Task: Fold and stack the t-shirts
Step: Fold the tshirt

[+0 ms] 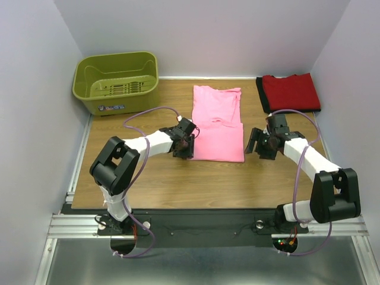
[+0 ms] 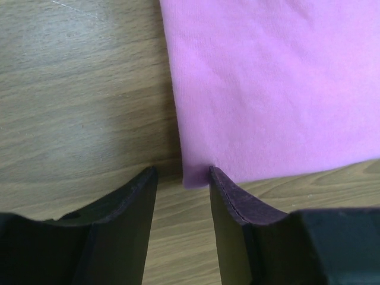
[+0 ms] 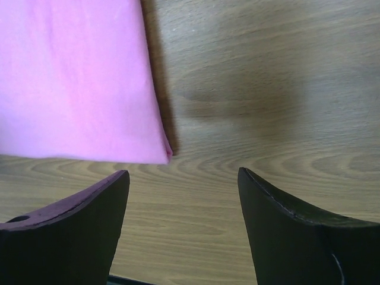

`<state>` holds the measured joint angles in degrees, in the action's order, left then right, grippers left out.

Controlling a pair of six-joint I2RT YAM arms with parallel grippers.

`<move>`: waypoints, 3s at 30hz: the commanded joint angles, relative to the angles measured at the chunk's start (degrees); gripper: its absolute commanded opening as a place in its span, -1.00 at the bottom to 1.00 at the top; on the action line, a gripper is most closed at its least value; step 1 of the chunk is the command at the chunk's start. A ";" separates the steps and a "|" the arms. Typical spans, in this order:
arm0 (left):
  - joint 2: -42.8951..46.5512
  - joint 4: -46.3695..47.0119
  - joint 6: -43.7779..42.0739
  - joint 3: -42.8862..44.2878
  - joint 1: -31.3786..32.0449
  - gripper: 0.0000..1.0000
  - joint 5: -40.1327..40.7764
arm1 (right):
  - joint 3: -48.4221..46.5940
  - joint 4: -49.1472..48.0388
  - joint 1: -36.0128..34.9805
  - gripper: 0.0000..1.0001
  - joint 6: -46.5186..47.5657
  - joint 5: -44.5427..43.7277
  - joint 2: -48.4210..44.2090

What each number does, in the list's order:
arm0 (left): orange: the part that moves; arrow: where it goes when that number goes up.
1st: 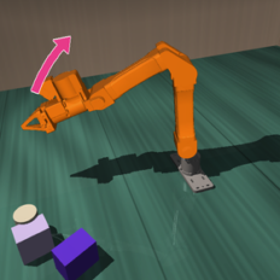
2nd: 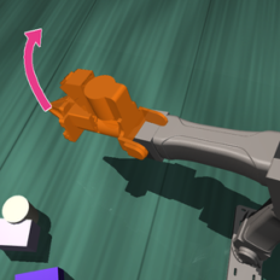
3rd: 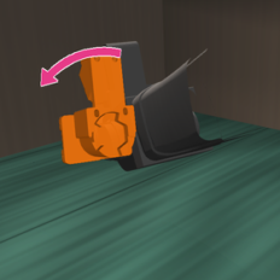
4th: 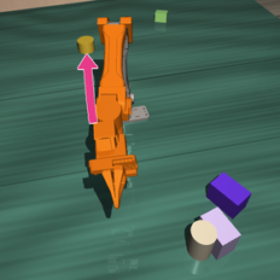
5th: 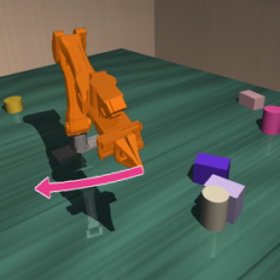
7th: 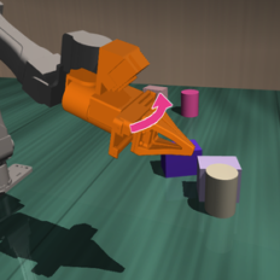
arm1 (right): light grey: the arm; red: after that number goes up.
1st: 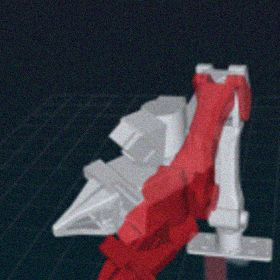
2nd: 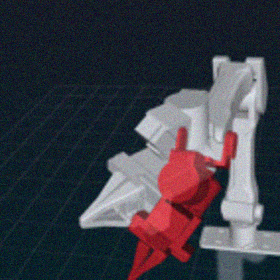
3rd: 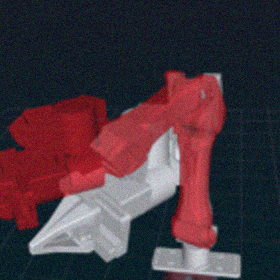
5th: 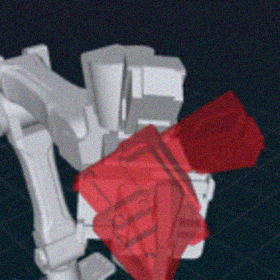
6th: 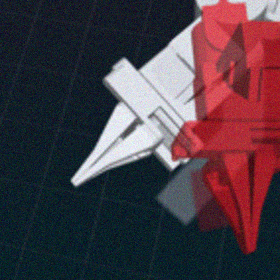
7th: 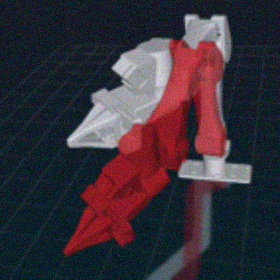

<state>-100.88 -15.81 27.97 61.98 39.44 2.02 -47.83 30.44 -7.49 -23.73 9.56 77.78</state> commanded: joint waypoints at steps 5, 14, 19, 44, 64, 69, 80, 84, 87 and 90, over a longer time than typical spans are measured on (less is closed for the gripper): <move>-3.70 -4.40 0.07 4.38 1.69 0.01 2.45 | -1.73 1.03 -5.33 0.63 -2.20 -6.39 3.16; -5.91 -6.95 -1.25 5.17 2.83 -0.51 2.99 | -4.37 1.99 -10.70 0.62 -4.57 -11.32 8.70; -5.47 -6.86 -2.04 4.82 2.83 -0.86 2.64 | -4.64 1.91 -11.41 0.45 -5.54 -13.95 10.29; -2.39 -5.72 -3.97 1.92 2.83 -1.00 1.32 | -4.37 1.47 -15.10 -0.13 -8.27 -17.56 21.18; 7.35 -9.76 -3.71 -5.26 3.27 -1.00 -1.76 | -1.57 11.82 -16.68 -0.99 -5.11 -14.14 10.04; 17.46 -11.87 -0.46 -12.04 7.40 -1.00 -6.33 | 2.22 19.47 -17.03 -0.99 -4.93 -6.85 -1.02; 37.77 -19.77 11.49 -20.50 16.02 -1.00 -13.63 | -4.27 38.10 -17.74 -0.99 -5.45 -1.04 -13.70; 40.23 -23.38 12.99 -15.58 16.28 -1.00 -8.82 | -12.09 41.01 -17.74 -0.99 -5.10 -3.83 -12.57; 38.57 -25.93 12.90 -9.52 16.19 -1.00 -2.47 | -19.47 41.28 -17.74 -0.99 -4.66 -6.31 -10.37; 35.94 -26.55 11.68 -4.86 16.11 -1.00 1.75 | -25.45 41.72 -17.74 -0.99 -3.35 -7.36 -7.91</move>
<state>-62.96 -36.60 40.45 51.96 55.77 -4.40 -66.96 69.23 -25.23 -29.52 7.55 68.07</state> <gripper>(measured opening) 0.113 0.045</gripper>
